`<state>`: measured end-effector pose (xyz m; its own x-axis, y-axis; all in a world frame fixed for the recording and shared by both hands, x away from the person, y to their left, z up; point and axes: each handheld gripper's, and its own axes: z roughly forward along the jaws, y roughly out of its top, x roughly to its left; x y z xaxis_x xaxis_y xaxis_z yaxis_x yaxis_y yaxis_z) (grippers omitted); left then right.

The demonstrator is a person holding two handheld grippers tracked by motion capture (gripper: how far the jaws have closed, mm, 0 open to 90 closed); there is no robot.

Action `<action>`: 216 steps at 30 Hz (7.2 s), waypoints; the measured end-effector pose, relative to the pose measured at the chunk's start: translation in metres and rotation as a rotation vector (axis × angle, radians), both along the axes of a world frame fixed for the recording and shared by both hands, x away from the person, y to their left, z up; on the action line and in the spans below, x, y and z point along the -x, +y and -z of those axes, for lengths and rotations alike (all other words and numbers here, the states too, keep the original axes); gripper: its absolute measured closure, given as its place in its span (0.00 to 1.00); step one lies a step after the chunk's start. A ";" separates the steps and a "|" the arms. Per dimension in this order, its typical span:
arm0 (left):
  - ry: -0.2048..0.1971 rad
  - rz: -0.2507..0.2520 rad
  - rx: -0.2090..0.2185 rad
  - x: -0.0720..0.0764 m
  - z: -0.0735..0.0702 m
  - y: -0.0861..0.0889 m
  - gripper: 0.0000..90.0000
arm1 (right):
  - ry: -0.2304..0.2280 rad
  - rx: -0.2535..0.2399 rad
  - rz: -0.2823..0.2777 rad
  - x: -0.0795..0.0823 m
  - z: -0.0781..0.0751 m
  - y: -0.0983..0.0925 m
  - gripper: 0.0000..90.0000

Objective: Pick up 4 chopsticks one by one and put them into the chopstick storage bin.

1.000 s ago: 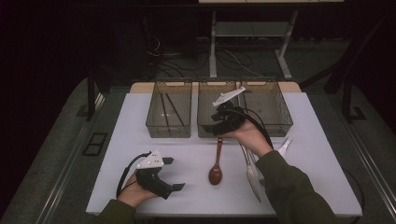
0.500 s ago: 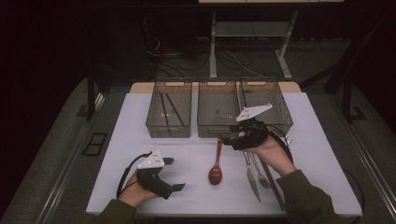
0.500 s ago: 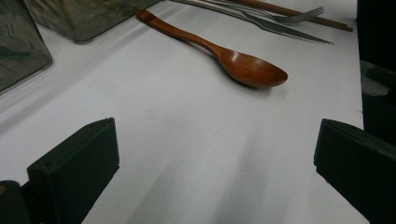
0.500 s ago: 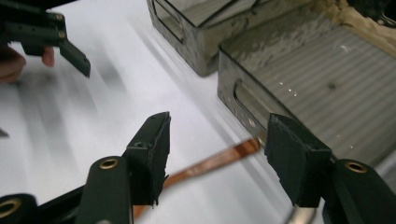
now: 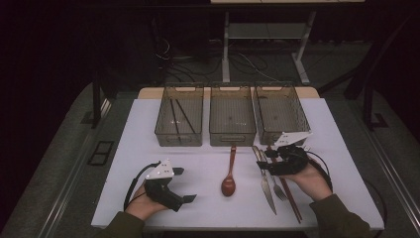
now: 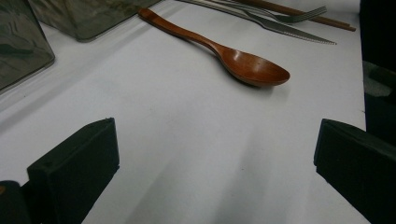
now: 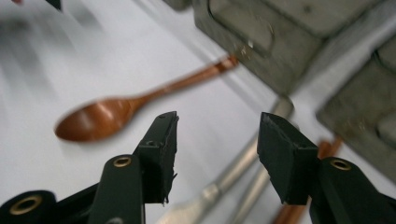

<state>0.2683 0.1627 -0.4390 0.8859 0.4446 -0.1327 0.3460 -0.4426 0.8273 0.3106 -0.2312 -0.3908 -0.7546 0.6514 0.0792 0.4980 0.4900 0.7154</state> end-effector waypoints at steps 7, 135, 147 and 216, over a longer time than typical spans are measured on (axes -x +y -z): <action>-0.002 -0.003 0.000 0.001 0.000 0.000 0.00 | 0.024 0.024 0.065 0.018 0.011 -0.030 0.60; 0.000 0.003 -0.004 0.001 0.000 -0.001 0.00 | 0.087 0.040 0.045 0.043 0.029 -0.083 0.94; 0.002 0.003 -0.008 0.000 0.000 -0.001 0.00 | 0.078 0.012 0.028 0.040 0.025 -0.077 0.94; 0.008 0.001 0.025 -0.001 0.000 0.000 0.00 | 0.018 -0.085 -0.063 -0.005 -0.014 0.025 0.94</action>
